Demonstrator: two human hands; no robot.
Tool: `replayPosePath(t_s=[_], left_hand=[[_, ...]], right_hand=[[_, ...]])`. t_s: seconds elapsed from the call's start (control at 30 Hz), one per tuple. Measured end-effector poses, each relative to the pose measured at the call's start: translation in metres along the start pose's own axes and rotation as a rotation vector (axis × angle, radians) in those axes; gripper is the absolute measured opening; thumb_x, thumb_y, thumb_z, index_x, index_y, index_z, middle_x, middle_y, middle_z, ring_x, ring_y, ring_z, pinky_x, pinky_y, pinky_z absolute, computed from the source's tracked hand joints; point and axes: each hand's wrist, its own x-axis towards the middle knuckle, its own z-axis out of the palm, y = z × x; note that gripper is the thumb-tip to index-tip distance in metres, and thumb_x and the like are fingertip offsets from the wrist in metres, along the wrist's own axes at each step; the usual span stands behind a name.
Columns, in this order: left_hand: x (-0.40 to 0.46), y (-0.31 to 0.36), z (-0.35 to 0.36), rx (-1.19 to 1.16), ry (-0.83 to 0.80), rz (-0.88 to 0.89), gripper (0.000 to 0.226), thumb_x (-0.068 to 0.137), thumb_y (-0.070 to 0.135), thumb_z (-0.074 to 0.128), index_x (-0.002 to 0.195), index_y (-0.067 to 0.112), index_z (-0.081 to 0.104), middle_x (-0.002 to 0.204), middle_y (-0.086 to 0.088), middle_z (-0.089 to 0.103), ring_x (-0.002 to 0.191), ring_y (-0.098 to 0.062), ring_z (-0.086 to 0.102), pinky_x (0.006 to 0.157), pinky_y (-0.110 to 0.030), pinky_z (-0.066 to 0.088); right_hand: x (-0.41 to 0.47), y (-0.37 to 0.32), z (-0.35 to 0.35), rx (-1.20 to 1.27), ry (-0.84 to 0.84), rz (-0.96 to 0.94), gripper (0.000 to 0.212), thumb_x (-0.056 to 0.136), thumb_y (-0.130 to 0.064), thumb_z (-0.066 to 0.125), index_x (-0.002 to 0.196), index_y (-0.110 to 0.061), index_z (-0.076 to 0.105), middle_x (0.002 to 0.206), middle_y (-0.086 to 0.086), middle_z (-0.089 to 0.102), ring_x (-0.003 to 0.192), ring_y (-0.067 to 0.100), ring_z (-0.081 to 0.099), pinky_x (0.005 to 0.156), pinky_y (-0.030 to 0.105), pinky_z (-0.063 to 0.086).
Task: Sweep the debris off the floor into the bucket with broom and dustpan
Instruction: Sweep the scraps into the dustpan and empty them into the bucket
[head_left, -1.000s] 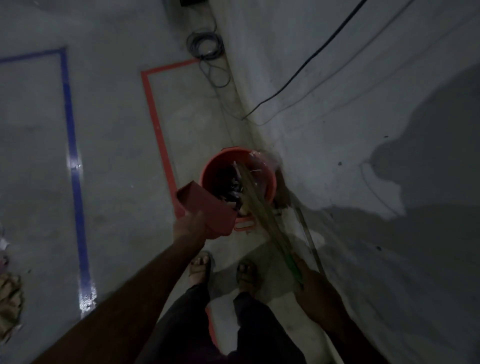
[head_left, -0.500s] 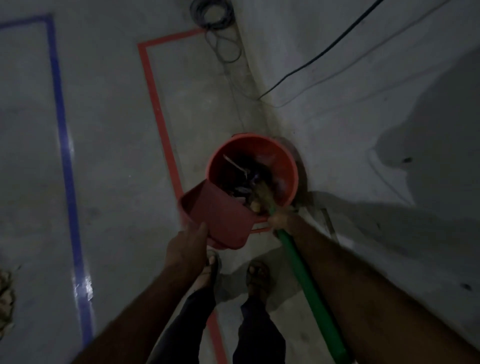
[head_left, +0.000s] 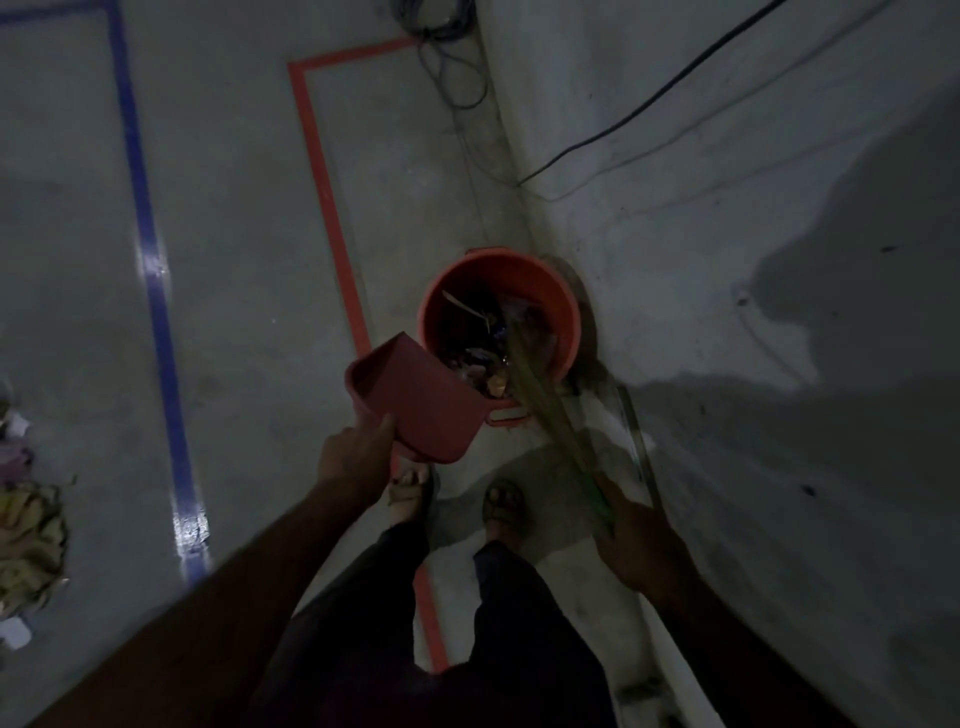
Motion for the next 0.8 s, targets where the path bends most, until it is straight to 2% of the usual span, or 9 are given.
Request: replayPosePath(t_s=[0.1,0.2,0.3,0.37,0.47,0.57,0.67,0.73,0.8], left_hand=[[-0.022,0.002,0.002,-0.046,0.082,-0.026,0.043,0.098,0.020,0.051,0.139,0.019,0.036,0.133,-0.015,0.046,0.092,-0.034,0.063,0.065,-0.038,0.039],[-0.055,0.008,-0.004,-0.121,0.154,-0.085,0.039,0.099,0.020,0.050,0.136,0.017,0.039,0.129,-0.015,0.047,0.088,-0.036,0.062,0.064,-0.038,0.037],[-0.090,0.011,-0.009,-0.201,0.219,-0.159,0.037,0.098,0.020,0.050,0.134,0.017,0.041,0.124,-0.016,0.049,0.083,-0.038,0.061,0.062,-0.039,0.041],[-0.114,0.010,-0.013,-0.252,0.277,-0.222,0.035,0.099,0.021,0.048,0.134,0.018,0.043,0.121,-0.015,0.050,0.083,-0.038,0.061,0.063,-0.041,0.045],[-0.149,0.001,-0.017,-0.329,0.346,-0.301,0.032,0.101,0.023,0.044,0.134,0.021,0.042,0.116,-0.012,0.049,0.085,-0.037,0.060,0.067,-0.042,0.049],[-0.183,-0.014,-0.017,-0.369,0.426,-0.388,0.032,0.102,0.023,0.042,0.134,0.022,0.042,0.114,-0.010,0.049,0.083,-0.033,0.058,0.064,-0.040,0.045],[-0.214,-0.034,-0.012,-0.419,0.496,-0.482,0.035,0.099,0.020,0.043,0.134,0.021,0.043,0.114,-0.012,0.048,0.081,-0.035,0.057,0.062,-0.039,0.039],[-0.235,-0.050,-0.005,-0.459,0.536,-0.525,0.039,0.097,0.018,0.042,0.136,0.019,0.043,0.116,-0.015,0.048,0.081,-0.037,0.056,0.061,-0.040,0.039],[-0.257,-0.067,0.007,-0.487,0.583,-0.586,0.039,0.097,0.017,0.043,0.136,0.019,0.042,0.118,-0.015,0.048,0.082,-0.035,0.056,0.060,-0.039,0.039]], right_hand=[[-0.040,0.003,0.003,0.074,0.082,-0.076,0.061,0.096,-0.036,0.047,0.155,-0.025,0.030,0.092,-0.004,0.064,0.075,0.008,0.058,0.063,0.020,0.045],[-0.068,-0.009,-0.006,0.071,0.127,-0.127,0.064,0.098,-0.034,0.052,0.156,-0.033,0.026,0.114,0.004,0.064,0.092,0.017,0.062,0.072,0.023,0.044],[-0.079,-0.022,-0.012,0.093,0.218,-0.319,0.072,0.098,-0.030,0.055,0.157,-0.040,0.016,0.128,0.010,0.060,0.110,0.026,0.061,0.080,0.030,0.049],[-0.085,-0.033,-0.020,0.050,0.243,-0.424,0.075,0.096,-0.029,0.055,0.156,-0.044,0.013,0.112,0.005,0.064,0.092,0.020,0.062,0.066,0.027,0.045],[-0.090,-0.047,-0.030,-0.011,0.270,-0.545,0.077,0.091,-0.031,0.056,0.156,-0.042,0.015,0.091,0.003,0.066,0.072,0.017,0.060,0.057,0.025,0.041],[-0.097,-0.068,-0.035,-0.038,0.276,-0.639,0.072,0.091,-0.034,0.055,0.155,-0.040,0.021,0.115,0.005,0.066,0.086,0.020,0.065,0.064,0.030,0.052],[-0.101,-0.102,-0.035,-0.044,0.335,-0.809,0.066,0.093,-0.034,0.051,0.155,-0.033,0.028,0.114,0.007,0.066,0.083,0.021,0.064,0.064,0.030,0.052],[-0.102,-0.128,-0.032,-0.122,0.359,-0.890,0.066,0.096,-0.041,0.045,0.157,-0.039,0.019,0.124,0.005,0.062,0.085,0.021,0.064,0.066,0.033,0.056],[-0.103,-0.153,-0.022,-0.160,0.347,-0.938,0.070,0.098,-0.044,0.048,0.157,-0.044,0.010,0.119,0.005,0.060,0.081,0.020,0.061,0.061,0.038,0.056]])
